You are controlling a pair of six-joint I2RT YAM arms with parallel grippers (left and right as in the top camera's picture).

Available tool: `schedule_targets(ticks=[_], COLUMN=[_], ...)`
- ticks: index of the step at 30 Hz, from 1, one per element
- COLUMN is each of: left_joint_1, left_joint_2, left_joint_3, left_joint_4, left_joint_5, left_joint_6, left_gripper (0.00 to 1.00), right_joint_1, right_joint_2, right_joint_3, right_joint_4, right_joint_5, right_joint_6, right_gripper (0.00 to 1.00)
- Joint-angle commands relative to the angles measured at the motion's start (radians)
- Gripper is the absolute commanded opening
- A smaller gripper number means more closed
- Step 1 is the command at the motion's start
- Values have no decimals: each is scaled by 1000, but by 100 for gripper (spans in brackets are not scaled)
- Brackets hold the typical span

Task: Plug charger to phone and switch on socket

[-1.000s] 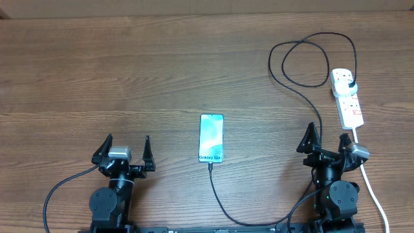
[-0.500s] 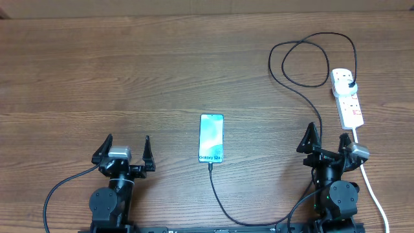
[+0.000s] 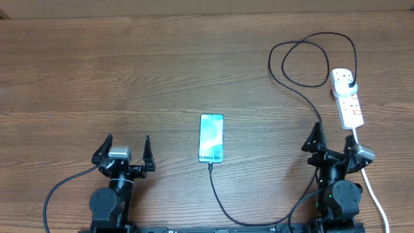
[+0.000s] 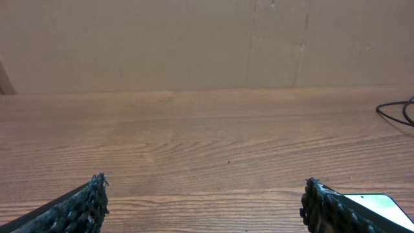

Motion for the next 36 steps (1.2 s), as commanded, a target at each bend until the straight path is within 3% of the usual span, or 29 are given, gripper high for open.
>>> schedule_targets(ticks=[1, 9, 14, 22, 36], left_joint_1=[-6, -6, -6, -6, -6], left_joint_2=[-6, -6, -6, -6, -6], left_joint_3=[-3, -3, -3, -3, -3], left_joint_4=[-2, -2, -2, -2, -2], left_joint_5=[11, 10, 10, 11, 11], left_joint_6=[19, 19, 19, 19, 19], left_gripper=[100, 99, 99, 99, 99], right_joint_1=[-45, -100, -98, -98, -98], right_joint_2=[-47, -66, -66, -66, -66], right_joint_3=[-10, -11, -11, -11, -11], right_joint_4=[0, 0, -4, -30, -30], right_joint_5=[0, -6, -112, -344, -357], right_joint_6=[-1, -4, -6, -265, -315], right_gripper=[100, 100, 100, 100, 100])
